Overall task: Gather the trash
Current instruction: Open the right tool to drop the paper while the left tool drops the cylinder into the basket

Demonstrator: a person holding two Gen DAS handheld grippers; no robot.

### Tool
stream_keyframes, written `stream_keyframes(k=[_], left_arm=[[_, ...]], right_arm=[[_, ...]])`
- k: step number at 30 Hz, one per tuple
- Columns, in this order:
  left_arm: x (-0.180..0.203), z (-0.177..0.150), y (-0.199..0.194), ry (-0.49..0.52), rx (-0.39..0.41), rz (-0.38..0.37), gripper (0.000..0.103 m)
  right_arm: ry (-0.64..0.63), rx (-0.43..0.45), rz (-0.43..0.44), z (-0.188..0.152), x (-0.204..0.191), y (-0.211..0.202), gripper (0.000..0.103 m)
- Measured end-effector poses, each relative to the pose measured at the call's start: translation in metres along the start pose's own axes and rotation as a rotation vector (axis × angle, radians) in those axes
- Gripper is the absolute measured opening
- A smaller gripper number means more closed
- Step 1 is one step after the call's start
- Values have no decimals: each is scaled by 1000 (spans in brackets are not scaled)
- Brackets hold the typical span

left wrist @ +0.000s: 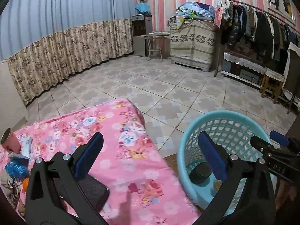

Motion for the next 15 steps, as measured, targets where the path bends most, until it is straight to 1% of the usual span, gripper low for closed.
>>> stream_keyframes(k=[6, 10, 15], left_arm=[[-20, 2, -12, -18, 19, 22, 98], [-33, -1, -20, -18, 30, 42, 98], [-49, -3, -31, -33, 32, 49, 98]], right_arm=[[-26, 13, -33, 1, -5, -5, 80], [-41, 26, -38, 1, -14, -11, 81], [-33, 49, -28, 1, -23, -23, 81]])
Point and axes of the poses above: each gripper's, at about its wrist camera, not at the fingertips, and y roughly the way its jaws point, x to its right, z to its top, the point moved 6 cm from there along y, roughly the way its jaws point, and after that the axes turned 10 degrees about -y, right-handed, at the moved point
